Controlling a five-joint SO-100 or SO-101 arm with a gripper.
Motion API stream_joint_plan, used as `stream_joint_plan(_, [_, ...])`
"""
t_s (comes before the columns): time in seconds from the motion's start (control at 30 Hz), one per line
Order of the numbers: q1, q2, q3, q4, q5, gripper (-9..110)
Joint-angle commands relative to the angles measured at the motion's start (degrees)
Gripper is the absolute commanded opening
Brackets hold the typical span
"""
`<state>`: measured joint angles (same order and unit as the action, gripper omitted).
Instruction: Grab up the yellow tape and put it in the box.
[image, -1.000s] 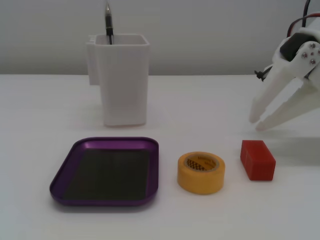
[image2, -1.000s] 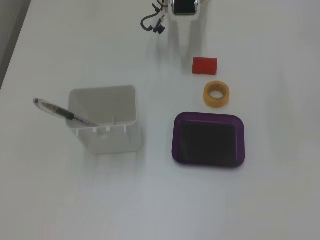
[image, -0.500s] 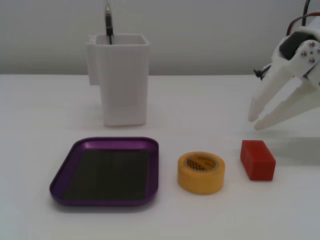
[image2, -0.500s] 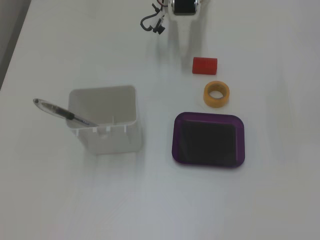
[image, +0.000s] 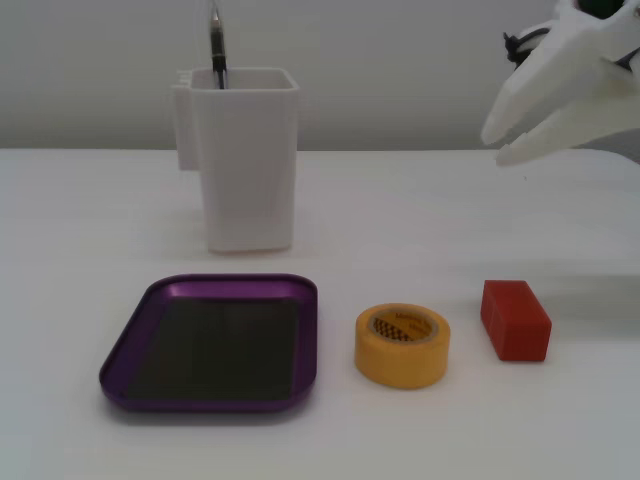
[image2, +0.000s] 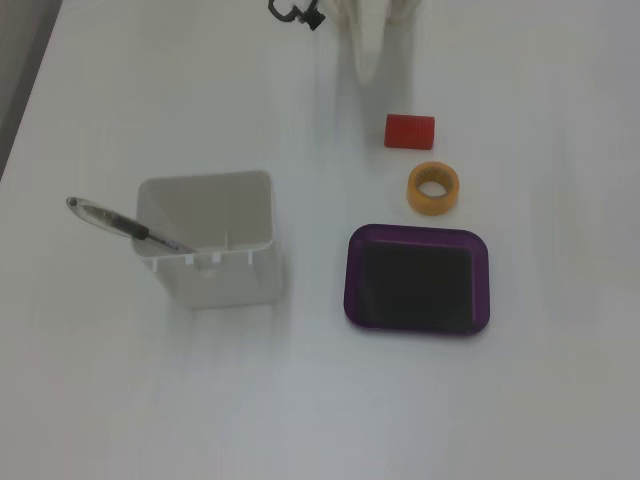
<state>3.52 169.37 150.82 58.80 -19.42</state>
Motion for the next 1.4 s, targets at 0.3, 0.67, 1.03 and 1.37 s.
stream_joint_plan(0.3, [-11.07,-48.08,-37.18,9.49,-0.70,9])
stream_joint_plan(0.67, [-13.89,-67.68,-46.67,3.78,-1.23,9])
stream_joint_plan(1.03, [-13.71,-74.36,-45.97,-3.69,-1.23,9])
stream_joint_plan(1.37, [-13.54,-82.53,-45.79,-7.91,-1.41,8])
